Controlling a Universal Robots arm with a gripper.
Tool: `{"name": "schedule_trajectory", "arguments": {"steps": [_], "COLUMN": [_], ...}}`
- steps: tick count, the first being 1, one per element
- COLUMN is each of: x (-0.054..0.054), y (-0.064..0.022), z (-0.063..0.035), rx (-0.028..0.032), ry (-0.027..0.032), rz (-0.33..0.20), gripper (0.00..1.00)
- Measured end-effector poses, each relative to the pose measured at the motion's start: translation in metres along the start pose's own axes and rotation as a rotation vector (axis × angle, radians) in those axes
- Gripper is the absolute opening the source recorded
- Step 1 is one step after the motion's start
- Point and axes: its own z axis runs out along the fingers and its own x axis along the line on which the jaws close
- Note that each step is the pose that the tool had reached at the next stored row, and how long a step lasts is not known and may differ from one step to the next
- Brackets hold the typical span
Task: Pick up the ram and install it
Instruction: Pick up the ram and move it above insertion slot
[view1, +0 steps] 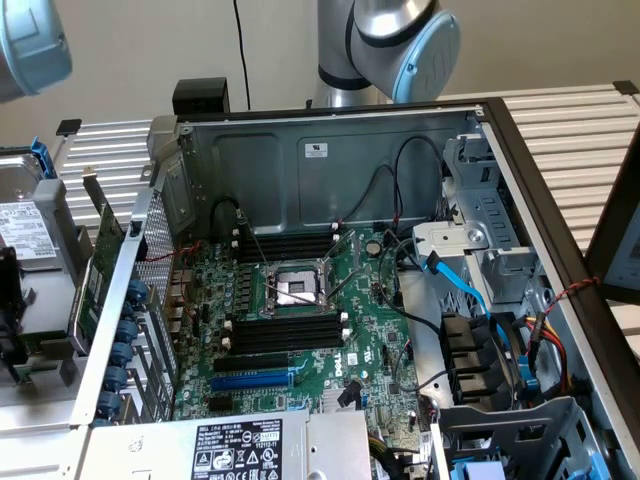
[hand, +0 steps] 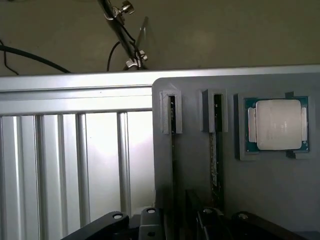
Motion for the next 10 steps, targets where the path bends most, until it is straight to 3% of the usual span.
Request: {"name": "schedule_trajectory", "arguments": {"steps": [5,10], "x": [0.000,0.001], "y": [0.0000,0.0001], "z": [-0.0010,-0.0220], "rx": [-0.0010,-0.0010], "ry": [-0.0011,-0.0012], "rz": [0.000,0.001], "gripper": [0.12,0.12]}}
